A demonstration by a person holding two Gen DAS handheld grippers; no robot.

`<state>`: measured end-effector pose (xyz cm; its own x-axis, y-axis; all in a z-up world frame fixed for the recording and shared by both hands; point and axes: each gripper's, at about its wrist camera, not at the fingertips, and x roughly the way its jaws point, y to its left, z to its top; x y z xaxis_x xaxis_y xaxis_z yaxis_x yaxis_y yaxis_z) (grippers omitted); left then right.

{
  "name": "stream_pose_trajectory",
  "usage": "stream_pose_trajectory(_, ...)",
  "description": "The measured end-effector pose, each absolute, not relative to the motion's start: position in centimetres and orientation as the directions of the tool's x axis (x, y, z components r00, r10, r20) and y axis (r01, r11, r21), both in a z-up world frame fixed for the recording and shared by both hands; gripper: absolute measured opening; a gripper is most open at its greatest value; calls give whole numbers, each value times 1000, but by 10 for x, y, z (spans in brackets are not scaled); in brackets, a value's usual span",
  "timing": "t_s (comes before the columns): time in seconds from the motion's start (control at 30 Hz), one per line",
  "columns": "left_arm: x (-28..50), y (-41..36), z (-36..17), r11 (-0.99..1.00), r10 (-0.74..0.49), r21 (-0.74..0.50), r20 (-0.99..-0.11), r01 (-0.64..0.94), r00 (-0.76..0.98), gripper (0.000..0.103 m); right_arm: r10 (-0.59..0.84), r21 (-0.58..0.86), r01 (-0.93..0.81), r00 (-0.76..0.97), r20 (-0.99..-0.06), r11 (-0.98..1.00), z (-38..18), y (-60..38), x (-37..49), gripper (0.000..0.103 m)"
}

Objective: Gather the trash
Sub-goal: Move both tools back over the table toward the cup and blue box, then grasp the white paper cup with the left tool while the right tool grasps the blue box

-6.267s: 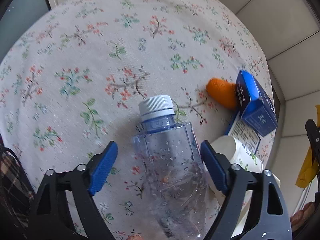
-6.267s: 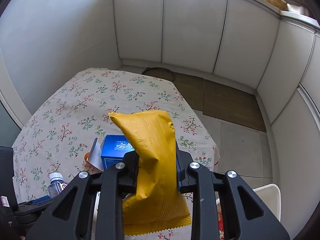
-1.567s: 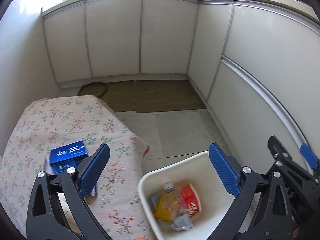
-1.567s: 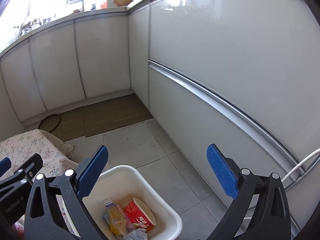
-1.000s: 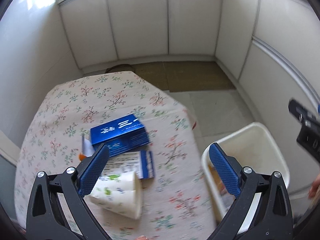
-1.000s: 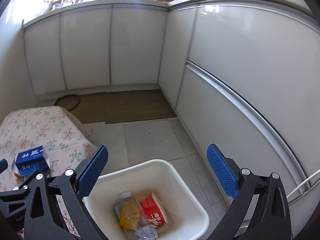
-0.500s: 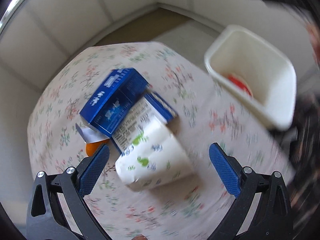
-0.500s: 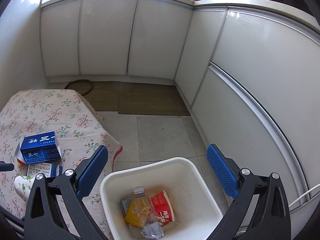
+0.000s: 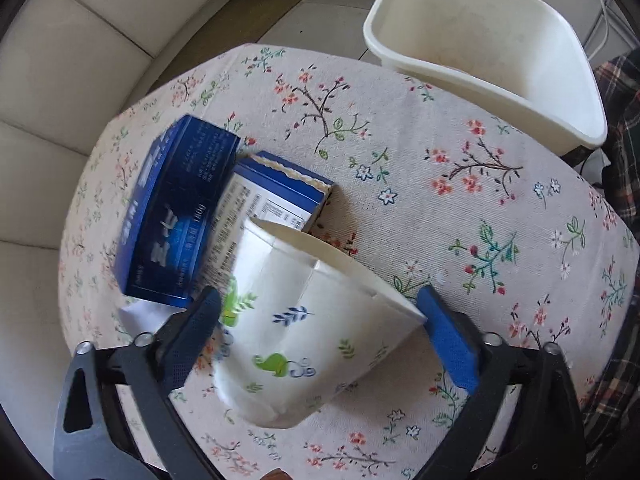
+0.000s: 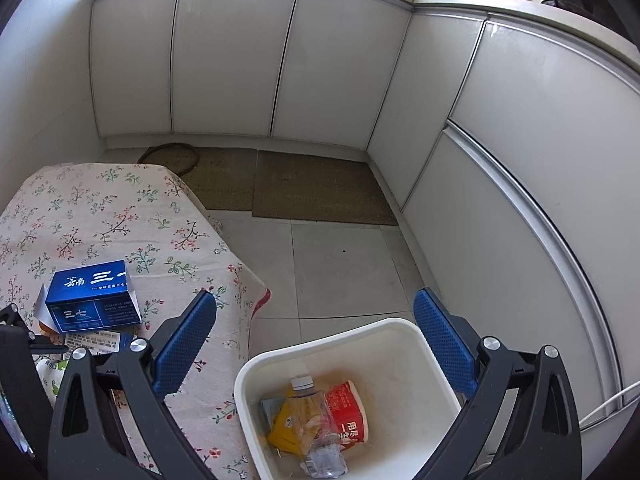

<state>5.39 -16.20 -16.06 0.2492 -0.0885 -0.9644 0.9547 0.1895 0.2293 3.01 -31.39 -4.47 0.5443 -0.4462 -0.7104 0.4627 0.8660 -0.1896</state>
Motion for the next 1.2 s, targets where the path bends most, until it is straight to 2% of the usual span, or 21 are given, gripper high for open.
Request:
stream_pose_trajectory(0.13,61,-149,-154,273,-163,180,-960,945,230,86,-437,-193,450,536,-722,872,-51,-305,41,96)
stream_pose_trajectory(0.33,80,-112,-136,477,-290,37,-936,878,197,84,-413,-202,406,545,-729,891,-57,-281,61,96)
stream_pose_trajectory(0.5,102,-63,-114,664,-409,-141,-890,734,199,83,-373,-222,316,580,-725,922,-66,-256,80,96)
stream_pose_trajectory(0.6,120,-24,-104,757,-470,-260,-854,599,225,83,-332,-261,205,602,-726,943,-75,-234,92,96)
stream_pose_trajectory(0.8,152,26,-87,830,-496,-337,-810,444,312,84,-215,-371,-104,659,-720,923,-95,-184,105,96)
stream_pose_trajectory(1.07,168,43,-72,814,-546,-397,-771,424,327,85,-113,-464,-451,614,-781,762,-121,-154,127,96)
stream_pose_trajectory(1.2,172,40,-75,803,-560,-410,-767,432,313,85,-68,-417,-574,530,-845,704,-129,-154,151,96)
